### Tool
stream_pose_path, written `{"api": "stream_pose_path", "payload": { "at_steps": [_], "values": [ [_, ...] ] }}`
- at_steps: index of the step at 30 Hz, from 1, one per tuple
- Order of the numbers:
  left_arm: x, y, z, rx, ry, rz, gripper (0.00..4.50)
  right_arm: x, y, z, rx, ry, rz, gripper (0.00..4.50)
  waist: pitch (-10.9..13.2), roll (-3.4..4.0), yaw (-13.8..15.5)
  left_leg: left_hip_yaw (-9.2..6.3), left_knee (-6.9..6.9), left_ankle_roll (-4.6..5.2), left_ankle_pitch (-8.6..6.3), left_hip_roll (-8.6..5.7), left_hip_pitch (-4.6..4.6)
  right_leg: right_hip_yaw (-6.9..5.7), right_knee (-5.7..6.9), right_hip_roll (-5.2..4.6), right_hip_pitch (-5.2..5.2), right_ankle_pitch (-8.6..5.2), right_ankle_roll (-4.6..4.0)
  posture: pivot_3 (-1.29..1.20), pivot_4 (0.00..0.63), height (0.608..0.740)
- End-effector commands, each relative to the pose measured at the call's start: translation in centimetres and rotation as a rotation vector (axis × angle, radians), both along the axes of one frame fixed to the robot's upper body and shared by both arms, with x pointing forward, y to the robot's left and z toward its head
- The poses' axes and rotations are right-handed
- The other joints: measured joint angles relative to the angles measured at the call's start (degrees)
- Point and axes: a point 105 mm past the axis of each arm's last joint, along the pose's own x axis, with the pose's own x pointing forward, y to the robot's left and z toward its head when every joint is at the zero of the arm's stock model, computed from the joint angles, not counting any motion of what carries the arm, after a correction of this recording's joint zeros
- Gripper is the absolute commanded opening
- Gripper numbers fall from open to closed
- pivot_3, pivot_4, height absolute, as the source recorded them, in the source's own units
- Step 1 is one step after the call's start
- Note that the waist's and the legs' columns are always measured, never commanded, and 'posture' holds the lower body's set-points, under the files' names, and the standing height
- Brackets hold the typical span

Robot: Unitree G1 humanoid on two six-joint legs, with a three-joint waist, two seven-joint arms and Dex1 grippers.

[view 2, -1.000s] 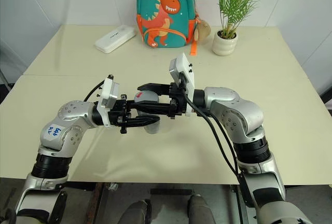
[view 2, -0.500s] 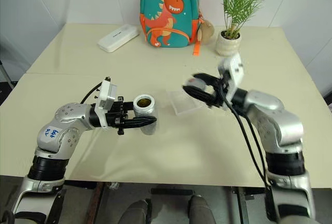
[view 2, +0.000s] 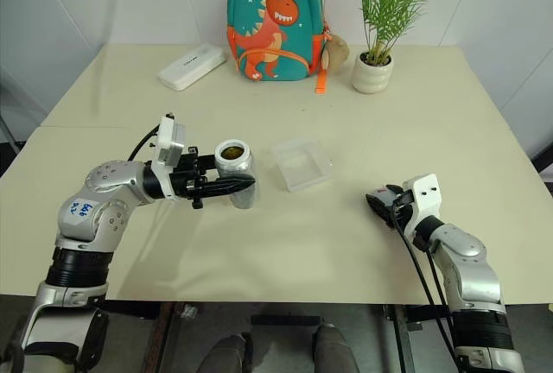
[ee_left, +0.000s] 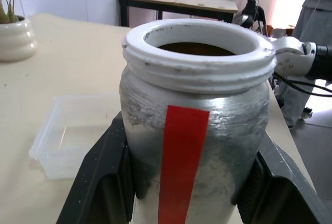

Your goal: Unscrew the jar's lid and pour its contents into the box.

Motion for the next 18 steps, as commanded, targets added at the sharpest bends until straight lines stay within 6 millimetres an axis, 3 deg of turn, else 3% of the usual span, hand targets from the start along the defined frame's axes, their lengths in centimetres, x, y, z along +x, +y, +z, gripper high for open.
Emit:
{"api": "stream_pose_path", "payload": {
  "at_steps": [1,3,7,11,18],
  "values": [
    [0.0,0.0,0.9,-0.027,-0.029,-0.008,1.97,0.0,-0.5,1.6,0.076,-0.042,-0.009,3.91,0.0,0.00,0.0,-0.01,-0.01,-0.01,0.01,0.00,0.00,0.00,0.00,0.01,0.00,0.00,0.00,0.00,0.150,0.740],
    [0.1,-0.1,1.0,-0.031,-0.027,-0.007,1.97,-0.1,-0.4,2.4,0.083,-0.062,0.008,4.46,0.0,0.00,0.0,-0.01,-0.02,-0.01,0.02,0.00,0.00,0.00,0.01,0.01,-0.01,0.01,-0.01,0.00,0.150,0.740],
    [1.4,0.4,1.7,-0.045,-0.046,0.051,1.97,-0.4,0.9,5.6,0.079,-0.118,0.097,4.46,0.0,0.01,0.0,-0.02,-0.01,-0.01,0.02,0.00,-0.01,0.00,0.00,0.01,-0.01,0.02,0.00,0.00,0.150,0.740],
    [3.9,1.0,2.9,-0.063,-0.089,0.126,1.97,-0.9,3.7,8.5,0.022,-0.129,0.247,4.46,0.0,0.01,0.1,-0.02,0.00,0.01,0.07,0.00,-0.01,0.00,0.00,0.02,-0.01,0.07,0.01,0.00,0.150,0.740],
    [8.7,0.2,3.7,-0.029,-0.135,0.225,1.97,-2.4,8.4,11.5,-0.120,-0.170,0.438,4.46,0.0,-0.01,0.2,-0.11,-0.04,0.06,0.11,-0.02,-0.11,-0.09,-0.15,0.05,-0.01,0.11,0.02,0.00,0.150,0.740]
  ]
}}
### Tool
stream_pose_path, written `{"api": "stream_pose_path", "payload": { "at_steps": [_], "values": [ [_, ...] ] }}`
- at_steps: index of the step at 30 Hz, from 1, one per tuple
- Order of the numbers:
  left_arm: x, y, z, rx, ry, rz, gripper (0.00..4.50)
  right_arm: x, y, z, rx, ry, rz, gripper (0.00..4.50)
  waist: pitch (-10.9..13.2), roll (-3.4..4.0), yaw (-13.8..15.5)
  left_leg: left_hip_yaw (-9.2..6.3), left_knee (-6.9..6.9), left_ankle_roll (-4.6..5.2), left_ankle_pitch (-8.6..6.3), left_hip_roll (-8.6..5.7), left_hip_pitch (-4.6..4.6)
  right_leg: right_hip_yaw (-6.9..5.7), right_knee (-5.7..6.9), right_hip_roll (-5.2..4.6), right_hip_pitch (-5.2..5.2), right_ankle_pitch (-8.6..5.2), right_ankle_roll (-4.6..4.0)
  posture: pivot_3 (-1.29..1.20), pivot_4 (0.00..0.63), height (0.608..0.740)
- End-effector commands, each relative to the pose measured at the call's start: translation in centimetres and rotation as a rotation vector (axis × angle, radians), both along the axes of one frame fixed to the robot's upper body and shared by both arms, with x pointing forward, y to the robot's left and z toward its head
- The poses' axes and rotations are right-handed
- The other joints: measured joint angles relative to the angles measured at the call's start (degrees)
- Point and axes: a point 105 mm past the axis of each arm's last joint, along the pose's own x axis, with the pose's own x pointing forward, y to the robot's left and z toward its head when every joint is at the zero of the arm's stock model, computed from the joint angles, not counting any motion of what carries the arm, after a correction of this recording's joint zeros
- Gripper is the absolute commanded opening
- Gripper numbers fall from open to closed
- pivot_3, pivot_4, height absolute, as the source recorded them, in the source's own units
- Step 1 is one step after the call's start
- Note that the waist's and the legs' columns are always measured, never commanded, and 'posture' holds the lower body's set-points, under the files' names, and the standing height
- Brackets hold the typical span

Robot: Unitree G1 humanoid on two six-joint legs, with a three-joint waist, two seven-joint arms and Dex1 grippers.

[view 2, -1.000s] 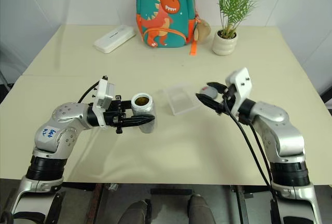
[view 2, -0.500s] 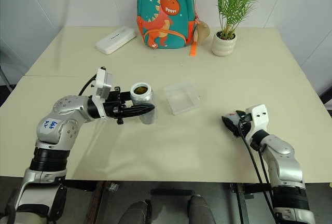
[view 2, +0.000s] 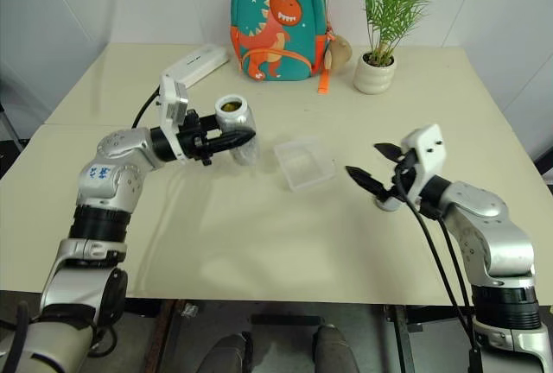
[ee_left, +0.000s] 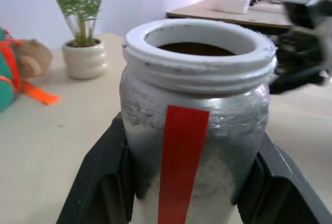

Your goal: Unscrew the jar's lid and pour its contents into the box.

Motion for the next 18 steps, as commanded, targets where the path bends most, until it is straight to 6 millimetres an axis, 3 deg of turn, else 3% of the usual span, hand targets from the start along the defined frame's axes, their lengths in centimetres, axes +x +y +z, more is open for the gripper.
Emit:
{"api": "stream_pose_path", "payload": {
  "at_steps": [1,6,11,14,18],
  "values": [
    [1.6,-0.7,0.7,0.034,-0.058,0.036,1.97,-1.1,1.7,1.8,-0.042,-0.052,0.071,4.46,0.0,-0.01,0.0,0.00,0.00,0.01,0.00,0.00,-0.03,0.00,-0.05,0.00,-0.01,0.00,0.00,0.00,0.150,0.740],
    [4.2,-3.2,0.7,0.162,-0.106,0.143,1.97,-1.8,2.5,1.7,-0.049,-0.042,0.090,4.46,0.0,-0.06,0.3,0.00,-0.03,0.01,-0.01,-0.01,-0.23,-0.05,-0.36,0.00,-0.06,0.06,0.11,0.00,0.150,0.740],
    [5.4,-3.6,1.5,0.250,-0.225,0.247,1.97,-2.1,1.8,1.1,-0.027,-0.025,0.051,4.46,0.0,-0.08,0.2,0.05,-0.06,0.01,-0.01,-0.01,-0.31,-0.04,-0.39,-0.02,-0.08,0.08,0.15,0.00,0.150,0.740],
    [6.0,-3.9,3.4,0.453,-0.590,0.420,1.97,-2.3,1.3,0.6,-0.002,-0.009,0.018,4.46,0.1,-0.13,0.2,0.06,-0.07,0.01,-0.01,-0.01,-0.32,-0.03,-0.41,-0.02,-0.15,0.08,0.15,0.00,0.150,0.740],
    [5.0,-6.6,4.0,0.612,-1.023,0.454,1.97,-2.2,1.1,0.0,0.024,0.009,-0.014,4.46,0.1,-0.16,0.5,0.07,-0.05,-0.03,0.02,-0.02,-0.30,0.01,-0.39,-0.02,-0.15,0.09,0.17,0.00,0.150,0.740]
  ]
}}
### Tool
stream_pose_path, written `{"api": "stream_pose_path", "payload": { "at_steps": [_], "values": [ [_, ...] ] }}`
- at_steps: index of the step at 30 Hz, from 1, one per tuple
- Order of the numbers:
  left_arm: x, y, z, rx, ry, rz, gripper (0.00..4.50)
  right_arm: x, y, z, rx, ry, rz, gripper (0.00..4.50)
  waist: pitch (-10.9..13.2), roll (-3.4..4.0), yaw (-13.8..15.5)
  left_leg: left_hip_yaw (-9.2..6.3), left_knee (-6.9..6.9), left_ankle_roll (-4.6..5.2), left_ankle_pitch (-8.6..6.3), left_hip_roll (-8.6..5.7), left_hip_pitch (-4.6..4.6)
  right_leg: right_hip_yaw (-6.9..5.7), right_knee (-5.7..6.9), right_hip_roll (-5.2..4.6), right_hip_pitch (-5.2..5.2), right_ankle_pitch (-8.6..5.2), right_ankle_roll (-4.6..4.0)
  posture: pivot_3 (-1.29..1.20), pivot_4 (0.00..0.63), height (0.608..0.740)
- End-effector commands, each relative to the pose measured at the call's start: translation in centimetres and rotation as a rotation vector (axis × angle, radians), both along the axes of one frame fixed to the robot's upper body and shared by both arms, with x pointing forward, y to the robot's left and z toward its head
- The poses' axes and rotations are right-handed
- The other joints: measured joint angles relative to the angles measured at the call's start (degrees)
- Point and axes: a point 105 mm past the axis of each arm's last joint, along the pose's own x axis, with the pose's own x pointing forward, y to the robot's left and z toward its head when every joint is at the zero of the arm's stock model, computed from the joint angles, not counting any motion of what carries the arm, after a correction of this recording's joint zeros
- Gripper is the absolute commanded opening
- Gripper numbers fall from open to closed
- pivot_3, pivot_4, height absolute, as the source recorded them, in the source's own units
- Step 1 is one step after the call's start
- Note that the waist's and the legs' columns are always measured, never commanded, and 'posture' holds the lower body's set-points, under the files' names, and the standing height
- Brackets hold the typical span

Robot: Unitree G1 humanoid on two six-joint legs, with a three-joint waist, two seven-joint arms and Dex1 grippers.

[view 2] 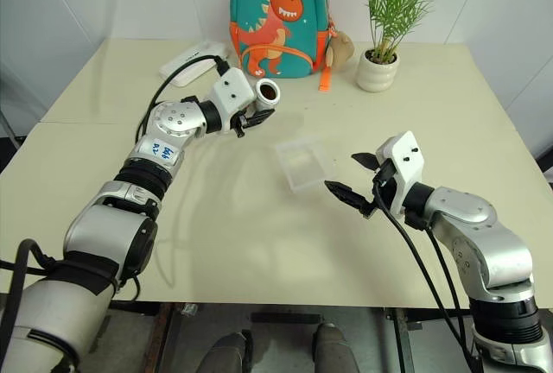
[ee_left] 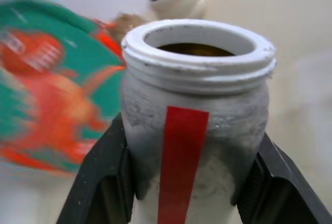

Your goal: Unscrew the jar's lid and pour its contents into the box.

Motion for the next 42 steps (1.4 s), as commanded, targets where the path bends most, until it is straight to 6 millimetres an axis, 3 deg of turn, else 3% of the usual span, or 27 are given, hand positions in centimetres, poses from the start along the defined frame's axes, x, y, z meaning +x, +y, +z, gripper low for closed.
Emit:
{"api": "stream_pose_path", "payload": {
  "at_steps": [1,6,10,17,28,31,34,37,40,42],
  "values": [
    [-1.5,-3.2,2.5,0.185,-0.392,-0.057,1.97,-0.4,0.0,1.1,0.034,-0.049,-0.016,4.46,0.0,0.00,0.4,0.00,0.02,0.01,-0.01,0.00,0.01,0.01,0.00,0.00,0.01,0.01,0.02,0.00,0.150,0.740],
    [-2.2,-4.7,2.2,0.638,-0.985,-0.063,1.97,-0.5,0.1,0.8,0.062,-0.039,-0.034,4.46,0.0,-0.05,1.3,0.02,0.04,0.04,-0.02,-0.03,0.02,0.03,0.02,0.00,0.01,0.06,0.09,0.00,0.150,0.740],
    [-2.2,-5.3,2.0,0.776,-1.226,-0.058,1.97,-0.6,0.2,0.9,0.085,-0.039,-0.046,4.46,0.0,-0.05,1.5,0.04,0.02,0.06,-0.03,-0.05,-0.01,0.05,-0.01,0.00,0.01,0.06,0.09,0.00,0.150,0.740],
    [-2.3,-6.7,-0.2,0.786,-1.255,-0.091,1.97,-0.9,0.5,0.8,0.133,-0.041,-0.060,4.46,0.0,-0.06,2.3,0.07,0.00,-0.01,0.01,-0.05,-0.02,0.05,-0.02,0.00,-0.02,0.06,0.09,0.00,0.150,0.740],
    [-2.5,-6.3,0.6,0.735,-1.274,-0.068,1.97,-0.9,0.5,1.1,0.172,-0.048,-0.065,4.46,0.0,-0.06,2.7,0.09,0.01,-0.02,0.01,-0.05,-0.02,0.05,0.00,0.00,-0.01,0.06,0.09,0.00,0.150,0.740],
    [-2.0,-5.0,1.2,0.732,-1.225,-0.033,1.97,-1.0,0.7,0.9,0.177,-0.043,-0.056,4.46,0.0,-0.06,2.6,0.09,0.01,-0.03,0.02,-0.05,-0.01,0.05,0.01,0.00,-0.01,0.06,0.09,0.00,0.150,0.740],
    [-1.1,-3.1,1.9,0.615,-1.038,0.033,1.97,-1.1,0.9,0.8,0.176,-0.036,-0.043,4.46,0.0,-0.06,2.4,0.10,0.01,-0.04,0.02,-0.04,0.01,0.05,0.04,0.00,-0.02,0.06,0.09,0.00,0.150,0.740],
    [-0.2,-0.5,1.9,0.387,-0.697,0.088,1.97,-1.2,1.0,0.7,0.166,-0.034,-0.025,4.46,0.0,-0.06,2.5,0.11,0.04,-0.10,0.05,-0.04,0.02,0.05,0.08,0.00,-0.02,0.06,0.09,0.00,0.150,0.740],
    [1.2,3.3,1.9,0.012,-0.278,0.201,1.97,-1.1,0.8,0.8,0.136,-0.037,-0.019,4.46,0.0,-0.04,2.5,0.16,0.06,-0.11,0.06,-0.04,0.04,0.05,0.08,-0.01,0.00,0.07,0.08,0.00,0.150,0.740],
    [1.8,6.0,0.9,-0.246,0.014,0.229,1.97,-0.9,0.5,0.7,0.103,-0.048,-0.022,4.46,0.0,-0.04,2.4,0.17,0.08,-0.11,0.07,-0.04,0.05,0.05,0.11,-0.01,0.00,0.07,0.07,0.00,0.150,0.740]
  ]
}}
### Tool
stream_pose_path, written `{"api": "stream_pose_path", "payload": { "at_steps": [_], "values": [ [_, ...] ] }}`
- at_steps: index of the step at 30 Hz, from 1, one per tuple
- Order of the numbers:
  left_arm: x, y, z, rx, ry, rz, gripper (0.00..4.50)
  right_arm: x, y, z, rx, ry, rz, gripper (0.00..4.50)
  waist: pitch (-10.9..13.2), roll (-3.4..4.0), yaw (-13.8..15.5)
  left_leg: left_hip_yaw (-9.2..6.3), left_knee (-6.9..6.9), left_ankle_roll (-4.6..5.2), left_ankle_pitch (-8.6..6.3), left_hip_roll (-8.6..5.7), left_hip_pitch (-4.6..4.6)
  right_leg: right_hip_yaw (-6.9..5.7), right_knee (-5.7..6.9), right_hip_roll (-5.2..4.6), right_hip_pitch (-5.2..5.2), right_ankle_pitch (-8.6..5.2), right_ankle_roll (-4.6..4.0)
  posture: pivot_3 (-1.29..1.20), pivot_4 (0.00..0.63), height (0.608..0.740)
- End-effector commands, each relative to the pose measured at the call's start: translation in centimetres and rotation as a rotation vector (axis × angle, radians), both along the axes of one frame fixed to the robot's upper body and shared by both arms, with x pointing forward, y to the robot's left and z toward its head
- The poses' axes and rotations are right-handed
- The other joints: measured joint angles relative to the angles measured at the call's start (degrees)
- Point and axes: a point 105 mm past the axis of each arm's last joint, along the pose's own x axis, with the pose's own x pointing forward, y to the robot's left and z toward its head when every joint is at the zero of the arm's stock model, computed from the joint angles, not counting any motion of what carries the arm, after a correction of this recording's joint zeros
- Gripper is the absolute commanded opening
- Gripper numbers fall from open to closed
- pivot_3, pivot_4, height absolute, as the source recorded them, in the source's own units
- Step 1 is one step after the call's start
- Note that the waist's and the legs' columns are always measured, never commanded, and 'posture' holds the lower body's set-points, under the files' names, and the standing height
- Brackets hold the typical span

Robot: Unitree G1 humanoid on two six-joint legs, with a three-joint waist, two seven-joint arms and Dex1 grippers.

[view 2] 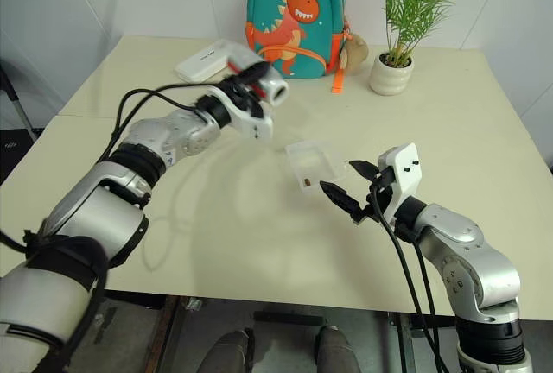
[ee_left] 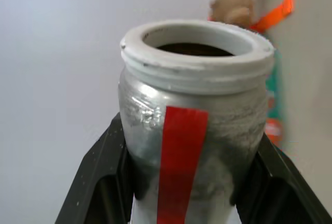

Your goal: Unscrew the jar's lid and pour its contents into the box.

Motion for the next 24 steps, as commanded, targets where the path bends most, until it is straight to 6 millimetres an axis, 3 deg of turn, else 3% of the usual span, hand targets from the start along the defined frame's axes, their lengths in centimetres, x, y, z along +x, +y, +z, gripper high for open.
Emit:
{"api": "stream_pose_path", "payload": {
  "at_steps": [1,6,9,14,21,24],
  "values": [
    [0.6,3.7,-0.2,-0.459,0.367,-0.028,1.97,-0.1,-0.5,1.2,-0.046,-0.071,0.007,4.46,0.0,0.00,-0.1,0.01,0.02,0.00,0.00,0.00,0.00,0.00,0.02,0.00,0.00,0.00,-0.01,0.00,0.150,0.740],
    [1.0,9.2,-1.9,-0.922,0.584,0.046,1.97,0.3,-0.9,0.9,-0.132,-0.118,-0.001,4.46,0.0,0.00,-0.9,-0.03,0.08,0.13,-0.04,0.00,0.01,0.00,0.37,0.00,0.00,0.00,0.00,0.00,0.150,0.740],
    [0.6,13.6,-3.6,-1.167,0.587,0.138,1.97,0.4,-1.1,0.4,-0.169,-0.122,0.004,4.46,0.0,-0.01,-1.8,-0.08,0.13,0.17,-0.06,0.00,0.04,0.00,0.44,-0.01,0.04,0.00,0.00,0.00,0.150,0.740],
    [-1.3,18.3,-6.2,-1.382,0.526,0.145,1.97,0.3,-0.9,-0.6,-0.203,-0.109,0.028,4.46,0.0,-0.02,-2.8,-0.11,0.13,0.15,-0.02,0.01,0.14,0.00,0.70,-0.01,0.03,0.00,-0.01,0.00,0.150,0.740],
    [-3.3,20.2,-10.6,-1.503,0.553,0.130,1.97,0.5,-0.9,-1.2,-0.222,-0.108,0.039,4.46,0.0,-0.09,-2.9,-0.13,0.21,0.18,0.12,0.01,0.40,0.02,0.83,-0.01,0.15,0.05,-0.13,0.00,0.150,0.740],
    [-3.7,20.7,-10.9,-1.501,0.545,0.133,2.95,0.5,-0.8,-1.2,-0.226,-0.108,0.046,4.50,0.0,-0.10,-2.9,-0.13,0.18,0.15,0.23,0.01,0.50,0.02,0.89,-0.01,0.20,0.13,-0.24,0.00,0.150,0.740]
  ]
}}
